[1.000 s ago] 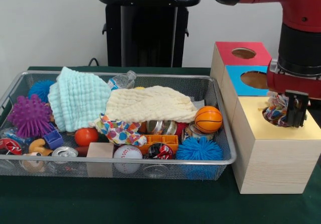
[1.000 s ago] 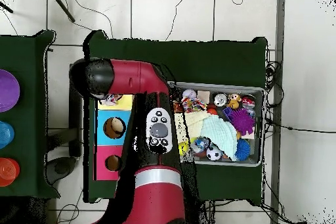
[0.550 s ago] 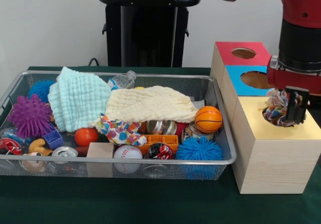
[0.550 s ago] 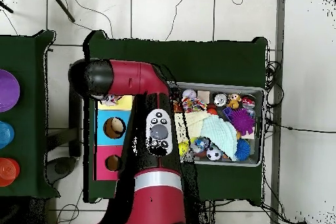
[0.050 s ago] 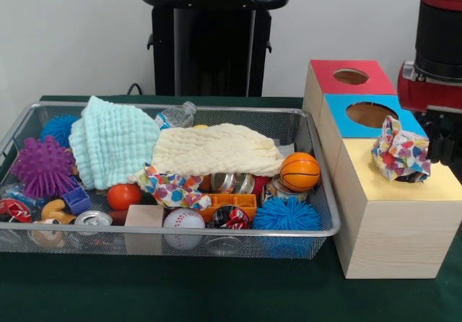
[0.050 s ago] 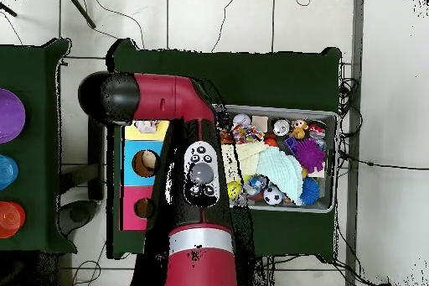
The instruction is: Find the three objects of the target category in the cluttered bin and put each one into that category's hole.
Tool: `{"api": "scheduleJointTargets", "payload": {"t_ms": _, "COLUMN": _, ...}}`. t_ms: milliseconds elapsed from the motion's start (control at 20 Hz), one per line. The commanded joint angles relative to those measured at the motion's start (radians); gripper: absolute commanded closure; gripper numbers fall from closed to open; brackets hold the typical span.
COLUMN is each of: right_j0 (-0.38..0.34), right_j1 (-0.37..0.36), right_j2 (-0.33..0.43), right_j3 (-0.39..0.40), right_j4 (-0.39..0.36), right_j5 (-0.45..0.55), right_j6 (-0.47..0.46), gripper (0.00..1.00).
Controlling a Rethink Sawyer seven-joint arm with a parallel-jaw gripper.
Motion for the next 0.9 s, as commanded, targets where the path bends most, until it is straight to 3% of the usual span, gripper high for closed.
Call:
{"api": "scheduleJointTargets", "payload": {"t_ms": 50, "right_j0": -0.043, "right_j1": 0.041, "right_j2": 0.068, "right_j3": 0.117, "right_j4": -0.035, "right_j5": -0.075, "right_j6": 0.01, "gripper": 1.0}}
{"api": "scheduleJointTargets", "payload": {"t_ms": 600, "right_j0": -0.047, "right_j1": 0.04, "right_j2": 0.08, "right_j3": 0.118, "right_j4": -0.022, "right_j5": -0.074, "right_j6": 0.014, "gripper": 1.0}}
{"api": "scheduleJointTargets", "payload": {"t_ms": 900, "right_j0": -0.036, "right_j1": -0.054, "right_j2": 0.086, "right_j3": 0.187, "right_j4": 0.025, "right_j5": -0.011, "right_j6": 0.049, "gripper": 1.0}}
